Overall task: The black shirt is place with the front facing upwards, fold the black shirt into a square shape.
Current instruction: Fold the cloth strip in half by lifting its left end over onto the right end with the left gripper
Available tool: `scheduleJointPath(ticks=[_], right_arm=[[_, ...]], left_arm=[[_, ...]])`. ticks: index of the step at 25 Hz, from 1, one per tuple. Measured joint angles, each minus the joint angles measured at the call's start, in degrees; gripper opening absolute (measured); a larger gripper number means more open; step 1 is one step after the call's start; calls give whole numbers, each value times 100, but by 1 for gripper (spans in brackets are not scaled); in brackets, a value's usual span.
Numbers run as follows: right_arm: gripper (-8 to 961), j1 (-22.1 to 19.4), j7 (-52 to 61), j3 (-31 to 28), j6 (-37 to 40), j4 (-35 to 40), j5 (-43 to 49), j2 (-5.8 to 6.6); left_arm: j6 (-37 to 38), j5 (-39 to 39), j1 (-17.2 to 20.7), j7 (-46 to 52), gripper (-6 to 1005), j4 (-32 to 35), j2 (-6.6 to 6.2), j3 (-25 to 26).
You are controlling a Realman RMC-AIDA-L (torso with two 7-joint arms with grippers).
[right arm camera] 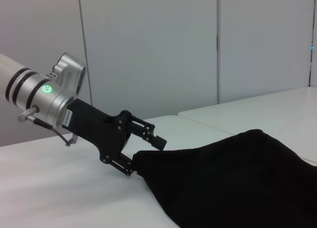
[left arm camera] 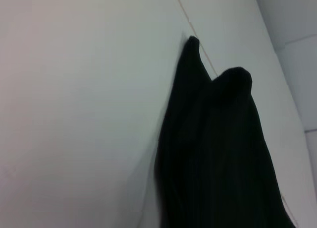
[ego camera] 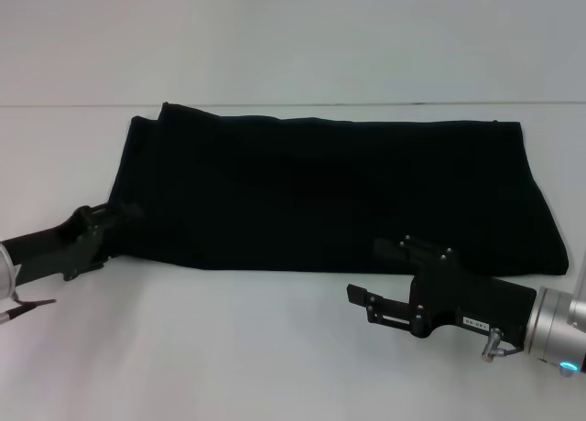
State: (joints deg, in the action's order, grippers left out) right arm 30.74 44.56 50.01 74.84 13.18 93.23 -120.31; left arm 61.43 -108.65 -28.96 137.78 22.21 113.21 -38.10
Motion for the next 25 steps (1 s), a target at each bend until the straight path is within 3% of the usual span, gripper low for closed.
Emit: scheduleJointPath(ticks=[5, 24, 25], right_arm=[[809, 3, 28, 0, 41, 0, -6, 0], [809, -18, 70, -18, 31, 0, -7, 0], [809, -21, 70, -23, 25, 0, -7, 0]], left_arm=[[-140, -30, 26, -120, 843, 218, 162, -49], [-294, 19, 73, -427, 31, 256, 234, 107], [-296, 21, 91, -473, 31, 257, 234, 178]])
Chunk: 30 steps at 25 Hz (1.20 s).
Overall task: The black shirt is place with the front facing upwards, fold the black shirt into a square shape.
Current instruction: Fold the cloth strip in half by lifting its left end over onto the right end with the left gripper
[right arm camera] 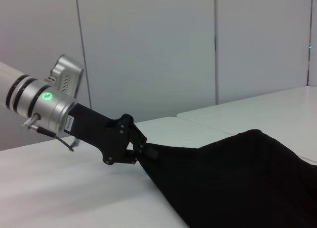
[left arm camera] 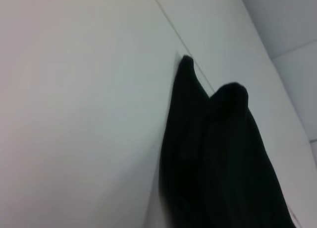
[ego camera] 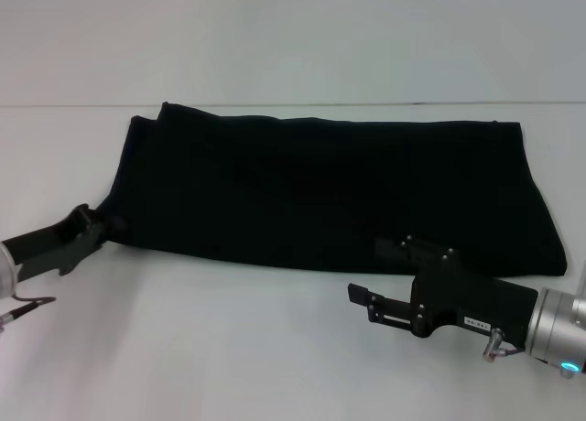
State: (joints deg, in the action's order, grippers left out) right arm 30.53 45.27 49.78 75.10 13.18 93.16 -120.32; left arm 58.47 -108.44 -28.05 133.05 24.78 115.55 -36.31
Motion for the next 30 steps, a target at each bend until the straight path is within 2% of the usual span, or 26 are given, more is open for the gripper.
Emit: scheduleJointPath(ticks=[5, 6, 7, 11, 16, 20, 23, 26, 30], right_arm=[[808, -28, 0, -166, -29, 0, -11, 1], [808, -38, 0, -203, -32, 0, -12, 5], [808, -52, 0, -245, -34, 1, -13, 10], [808, -128, 16, -319, -53, 16, -16, 16], [809, -187, 24, -370, -119, 8, -18, 24], [809, -215, 26, -387, -139, 5, -18, 26], [808, -266, 26, -442, -179, 4, -18, 27], [808, -350, 26, -532, -198, 2, -18, 28], [808, -487, 26, -637, -203, 4, -17, 33]], left_arm=[[-2, 5, 97, -154, 31, 6, -53, 303], [-4, 10, 201, -227, 31, 21, -153, 559], [-4, 11, 207, -229, 31, 22, -159, 571], [-22, -23, 407, -263, 32, 115, -371, 978], [-14, -39, 547, -263, 32, 192, -485, 1438], [153, 3, 497, -262, 32, 216, -489, 1470], [462, 114, 319, -262, 32, 218, -457, 1482], [861, 355, -21, -281, 31, 225, -378, 1478], [1261, 497, -690, -364, 31, 237, -178, 1336]])
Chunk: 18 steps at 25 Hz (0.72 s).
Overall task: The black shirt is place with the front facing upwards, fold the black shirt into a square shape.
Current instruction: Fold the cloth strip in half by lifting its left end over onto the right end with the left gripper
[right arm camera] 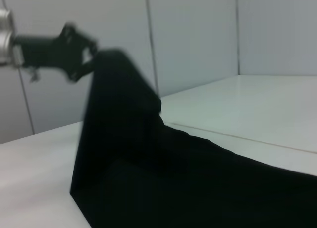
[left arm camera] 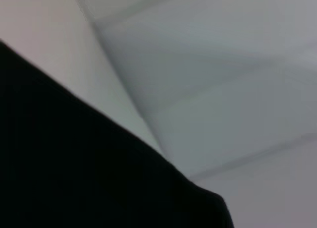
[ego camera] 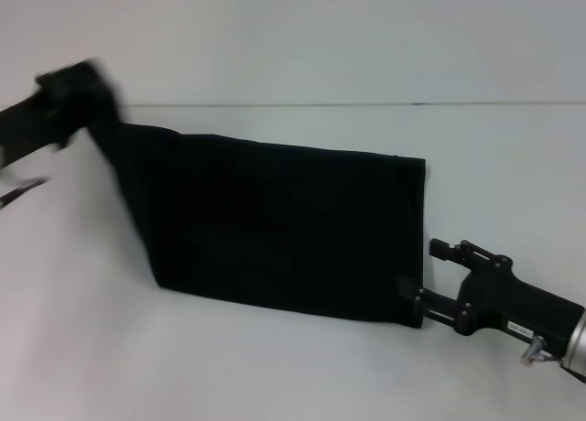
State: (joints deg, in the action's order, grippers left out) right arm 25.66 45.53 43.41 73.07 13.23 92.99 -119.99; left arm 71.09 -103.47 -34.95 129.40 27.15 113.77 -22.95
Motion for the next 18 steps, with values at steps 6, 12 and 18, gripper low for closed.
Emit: scheduleJointPath(ticks=[6, 12, 18], right_arm=[[808, -232, 0, -161, 22, 19, 0, 7], [808, -341, 0, -193, 38, -4, 0, 10], [808, -376, 0, -193, 27, -5, 9, 11]], left_arm=[[75, -2, -1056, -168, 31, -11, 551, -982], [-333, 287, -1573, -768, 32, -925, 1076, -2587], [-527, 395, -1288, -1369, 32, -1781, 1084, -2726]])
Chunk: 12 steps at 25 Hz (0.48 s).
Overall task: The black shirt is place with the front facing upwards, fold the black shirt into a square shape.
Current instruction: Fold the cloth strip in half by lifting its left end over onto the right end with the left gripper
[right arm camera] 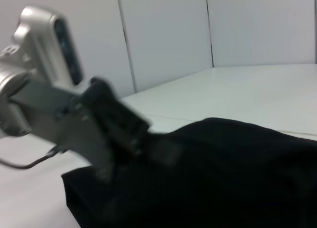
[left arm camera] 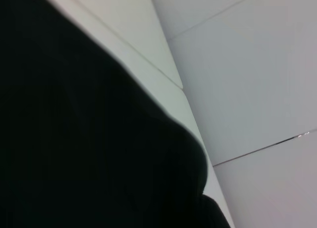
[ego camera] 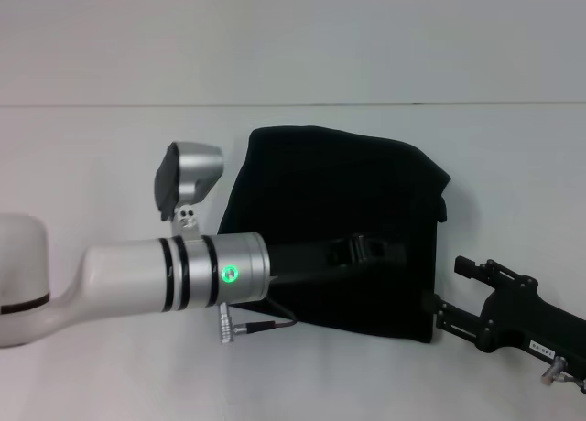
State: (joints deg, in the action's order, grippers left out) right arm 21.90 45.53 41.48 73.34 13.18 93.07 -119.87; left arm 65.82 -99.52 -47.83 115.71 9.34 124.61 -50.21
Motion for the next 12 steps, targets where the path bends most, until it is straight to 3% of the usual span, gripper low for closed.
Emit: scheduleJointPath(ticks=[7, 12], right_arm=[[809, 136, -2, -151, -236, 1, -1, -36], [809, 515, -15, -284, -779, -177, -66, -54]], left_arm=[[318, 71, 259, -26, 32, 243, 3, 14], [587, 112, 266, -136, 31, 310, -2, 10]])
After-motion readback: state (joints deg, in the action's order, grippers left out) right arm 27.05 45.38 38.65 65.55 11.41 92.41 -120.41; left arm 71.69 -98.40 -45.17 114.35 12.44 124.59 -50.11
